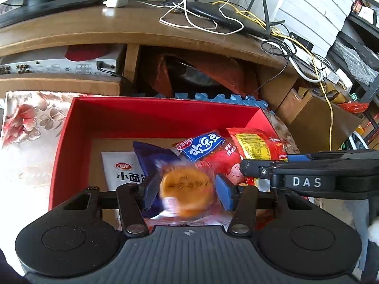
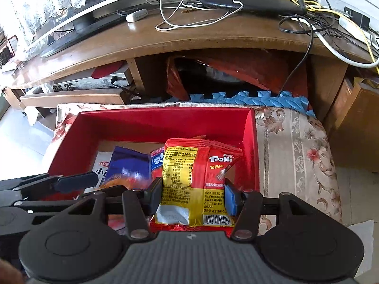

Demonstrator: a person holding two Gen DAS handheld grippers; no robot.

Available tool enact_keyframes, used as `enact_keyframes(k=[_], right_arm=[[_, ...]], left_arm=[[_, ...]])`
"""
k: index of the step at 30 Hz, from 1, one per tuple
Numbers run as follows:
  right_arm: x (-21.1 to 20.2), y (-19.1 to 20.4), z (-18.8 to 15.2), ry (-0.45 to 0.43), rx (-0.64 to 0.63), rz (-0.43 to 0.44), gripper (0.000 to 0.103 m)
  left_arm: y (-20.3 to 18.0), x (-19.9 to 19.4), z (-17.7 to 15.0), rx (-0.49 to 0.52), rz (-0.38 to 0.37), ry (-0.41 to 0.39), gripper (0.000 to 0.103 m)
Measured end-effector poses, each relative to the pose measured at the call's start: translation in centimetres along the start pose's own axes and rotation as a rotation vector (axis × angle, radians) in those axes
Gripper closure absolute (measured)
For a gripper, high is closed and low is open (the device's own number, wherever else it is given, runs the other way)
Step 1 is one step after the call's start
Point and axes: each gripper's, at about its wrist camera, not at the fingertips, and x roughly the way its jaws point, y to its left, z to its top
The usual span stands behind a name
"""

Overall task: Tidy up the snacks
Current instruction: 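Lower the pastry and Trolli bag into the red box and release both, then withdraw both tools from the box toward the last snacks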

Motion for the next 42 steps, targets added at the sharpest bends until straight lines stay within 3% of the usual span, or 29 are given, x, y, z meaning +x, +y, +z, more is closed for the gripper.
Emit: enact_keyframes(k=[13,31,42], right_arm=[[0.7,-0.3,-0.2,0.019,0.021,0.002,0.049],[-1.7,-0.8,-0.1,-0.058,0.060,0.009,0.045],[-6.1,-1.7,-2.6,-0.116,0.091,0.011,0.045]], left_arm=[[-0.1,0.1,-0.3,-0.002,0.002,0.009,0.040],[-0.9,-1.6,-0.7,0.006,-0.019,-0.016,0.032],[-3.0,-5.2,-4.3,0.045,-0.053,-0.018,0.028]])
